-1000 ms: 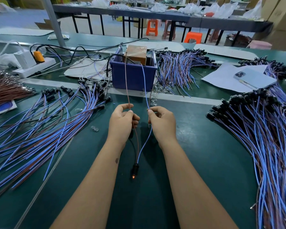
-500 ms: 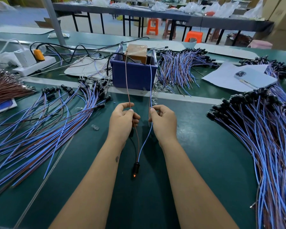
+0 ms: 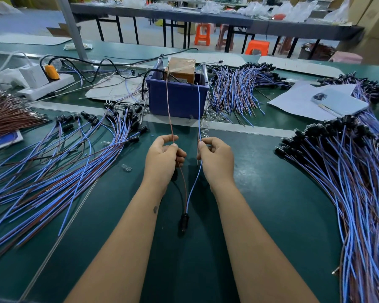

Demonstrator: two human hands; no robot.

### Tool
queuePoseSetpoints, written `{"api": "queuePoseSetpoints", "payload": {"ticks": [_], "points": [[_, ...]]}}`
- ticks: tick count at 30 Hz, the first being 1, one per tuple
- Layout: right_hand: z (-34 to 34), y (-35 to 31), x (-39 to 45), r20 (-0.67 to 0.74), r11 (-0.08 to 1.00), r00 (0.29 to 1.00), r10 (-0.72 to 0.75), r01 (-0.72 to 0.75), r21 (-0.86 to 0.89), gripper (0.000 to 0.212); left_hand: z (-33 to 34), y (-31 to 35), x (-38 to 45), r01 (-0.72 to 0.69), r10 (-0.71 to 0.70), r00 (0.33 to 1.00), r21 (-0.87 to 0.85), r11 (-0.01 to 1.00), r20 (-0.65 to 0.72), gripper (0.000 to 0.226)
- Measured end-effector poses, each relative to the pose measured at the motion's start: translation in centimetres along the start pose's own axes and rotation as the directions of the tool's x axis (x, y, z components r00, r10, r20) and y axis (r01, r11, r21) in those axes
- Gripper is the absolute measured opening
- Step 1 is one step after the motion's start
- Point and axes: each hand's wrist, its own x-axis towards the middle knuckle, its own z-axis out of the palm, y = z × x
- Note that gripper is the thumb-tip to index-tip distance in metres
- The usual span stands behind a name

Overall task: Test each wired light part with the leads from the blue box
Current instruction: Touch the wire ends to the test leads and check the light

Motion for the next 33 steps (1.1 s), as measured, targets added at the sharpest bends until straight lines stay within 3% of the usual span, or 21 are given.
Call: {"api": "queuePoseSetpoints", "payload": {"ticks": [33], "points": [[-0.05,0.31,0.04,0.015,0.998,0.999,-0.039,0.040,-0.039,0.011,-0.14,0.51,-0.42,0.003,-0.004,1.000,0.011,1.000,0.010,0.022]]}}
